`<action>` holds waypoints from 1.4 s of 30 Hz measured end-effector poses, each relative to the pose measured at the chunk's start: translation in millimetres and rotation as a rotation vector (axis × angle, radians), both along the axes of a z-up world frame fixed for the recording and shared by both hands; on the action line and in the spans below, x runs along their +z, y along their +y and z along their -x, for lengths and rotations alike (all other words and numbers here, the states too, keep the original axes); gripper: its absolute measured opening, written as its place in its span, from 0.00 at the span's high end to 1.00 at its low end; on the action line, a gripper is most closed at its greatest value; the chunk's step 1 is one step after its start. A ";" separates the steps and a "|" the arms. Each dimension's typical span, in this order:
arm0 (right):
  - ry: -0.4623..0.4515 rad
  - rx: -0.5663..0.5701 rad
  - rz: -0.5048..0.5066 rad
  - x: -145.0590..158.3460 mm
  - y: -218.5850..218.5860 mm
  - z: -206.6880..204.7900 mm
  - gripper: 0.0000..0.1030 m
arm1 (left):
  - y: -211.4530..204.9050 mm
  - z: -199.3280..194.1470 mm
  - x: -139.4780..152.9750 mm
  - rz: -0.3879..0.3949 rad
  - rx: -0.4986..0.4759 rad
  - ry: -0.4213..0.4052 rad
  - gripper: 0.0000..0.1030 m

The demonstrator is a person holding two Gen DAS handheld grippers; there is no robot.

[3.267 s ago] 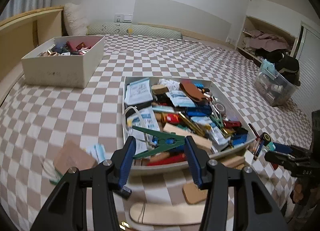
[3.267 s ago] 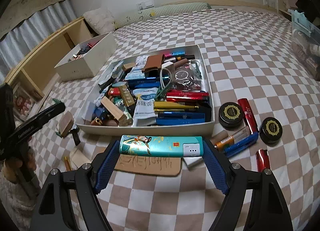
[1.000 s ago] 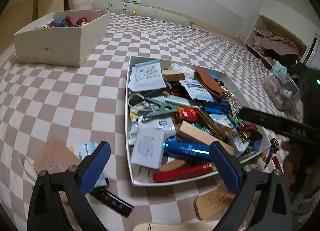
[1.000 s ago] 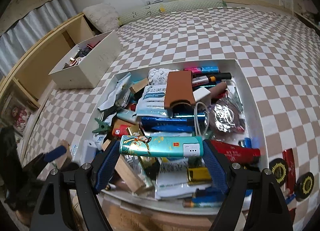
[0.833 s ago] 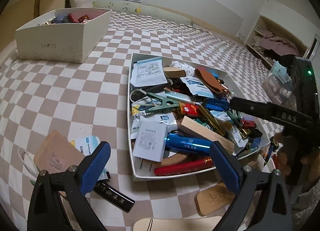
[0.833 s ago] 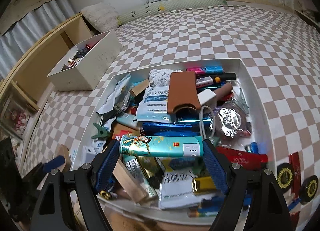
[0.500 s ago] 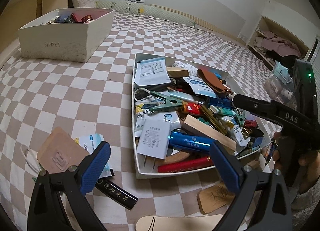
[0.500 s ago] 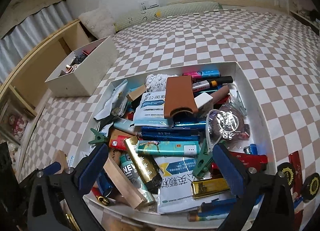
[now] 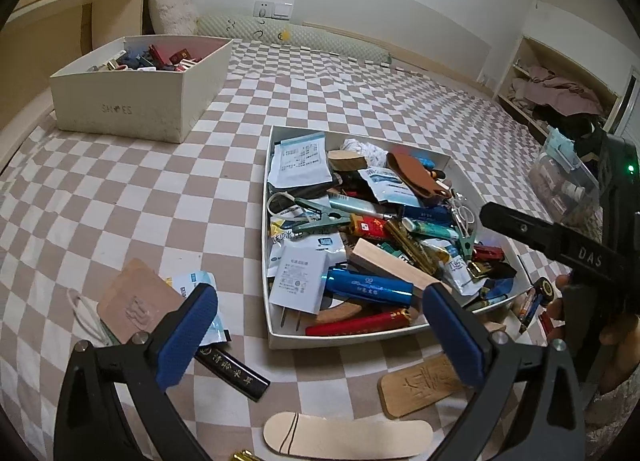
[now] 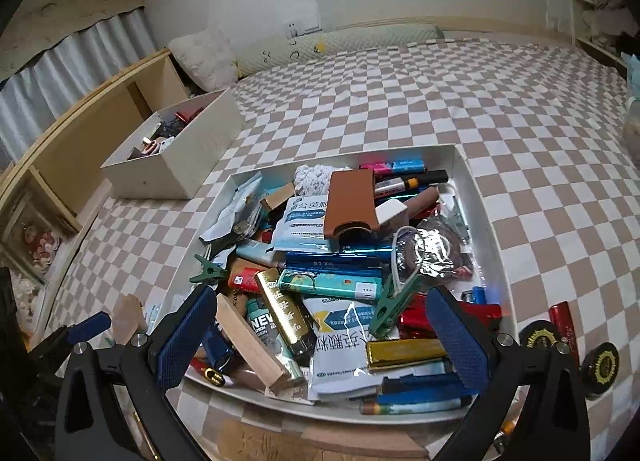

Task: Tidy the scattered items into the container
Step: 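Withdraw both open grippers from the box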

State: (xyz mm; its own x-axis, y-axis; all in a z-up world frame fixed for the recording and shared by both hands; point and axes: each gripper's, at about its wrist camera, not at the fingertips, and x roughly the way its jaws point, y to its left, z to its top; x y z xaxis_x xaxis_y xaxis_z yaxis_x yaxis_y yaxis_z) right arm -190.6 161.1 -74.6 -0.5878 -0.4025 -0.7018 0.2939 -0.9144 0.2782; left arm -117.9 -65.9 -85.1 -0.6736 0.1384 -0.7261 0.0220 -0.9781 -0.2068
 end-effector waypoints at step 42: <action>0.155 -0.088 -0.099 68.3 76.4 -118.6 0.00 | 44.3 -82.3 80.3 0.088 -0.013 0.147 0.00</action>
